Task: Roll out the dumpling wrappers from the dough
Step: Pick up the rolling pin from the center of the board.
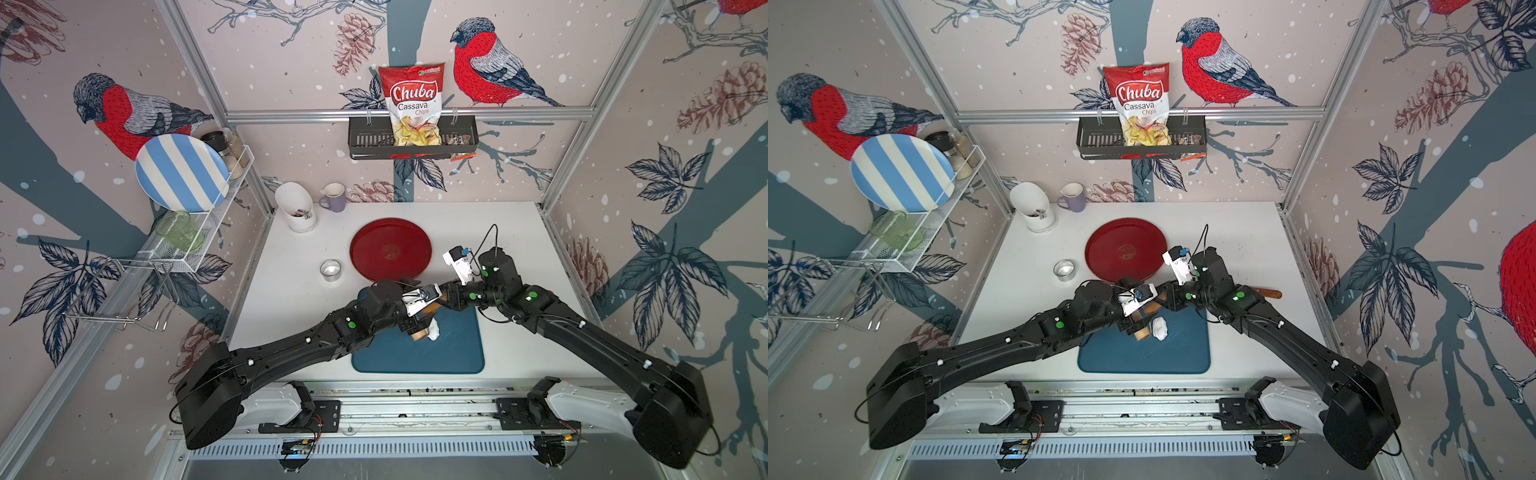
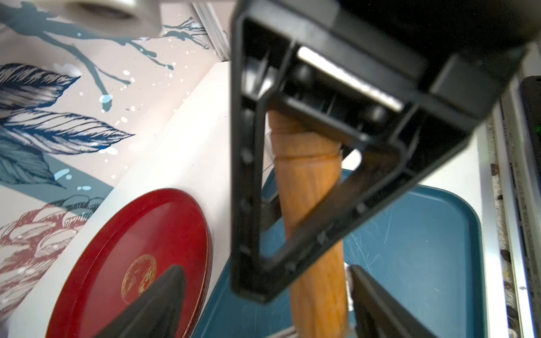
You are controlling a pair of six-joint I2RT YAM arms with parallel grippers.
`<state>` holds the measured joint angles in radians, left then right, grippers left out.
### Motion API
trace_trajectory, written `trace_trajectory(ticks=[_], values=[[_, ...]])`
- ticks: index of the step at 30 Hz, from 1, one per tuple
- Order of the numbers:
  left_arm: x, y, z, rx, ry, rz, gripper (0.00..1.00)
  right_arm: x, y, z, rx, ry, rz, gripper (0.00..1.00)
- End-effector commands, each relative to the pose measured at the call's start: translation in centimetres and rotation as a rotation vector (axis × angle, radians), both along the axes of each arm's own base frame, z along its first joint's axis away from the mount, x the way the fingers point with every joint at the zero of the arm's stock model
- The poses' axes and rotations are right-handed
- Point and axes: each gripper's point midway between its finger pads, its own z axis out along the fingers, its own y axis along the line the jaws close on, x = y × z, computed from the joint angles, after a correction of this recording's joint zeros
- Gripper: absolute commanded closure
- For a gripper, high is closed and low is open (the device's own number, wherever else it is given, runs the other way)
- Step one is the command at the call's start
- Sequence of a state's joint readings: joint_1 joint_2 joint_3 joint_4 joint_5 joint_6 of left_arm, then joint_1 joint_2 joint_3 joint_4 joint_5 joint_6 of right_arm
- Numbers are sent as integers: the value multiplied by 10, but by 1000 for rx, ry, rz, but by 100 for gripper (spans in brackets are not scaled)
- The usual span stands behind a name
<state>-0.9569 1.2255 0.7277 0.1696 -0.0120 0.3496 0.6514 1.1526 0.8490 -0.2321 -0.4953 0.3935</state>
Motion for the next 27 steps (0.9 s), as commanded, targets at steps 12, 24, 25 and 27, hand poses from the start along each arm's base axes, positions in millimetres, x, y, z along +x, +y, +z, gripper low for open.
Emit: trace_trajectory(ticks=[12, 24, 25, 27], values=[[21, 98, 19, -311, 119, 551, 4, 25, -46, 1, -113, -23, -275, 100], [20, 129, 3, -373, 236, 735, 4, 22, -39, 16, -134, -82, -312, 100], [20, 133, 1, -383, 254, 760, 4, 22, -39, 16, -150, -88, -323, 100], [19, 137, -5, -396, 296, 797, 4, 21, -40, 14, -182, -109, -359, 100]])
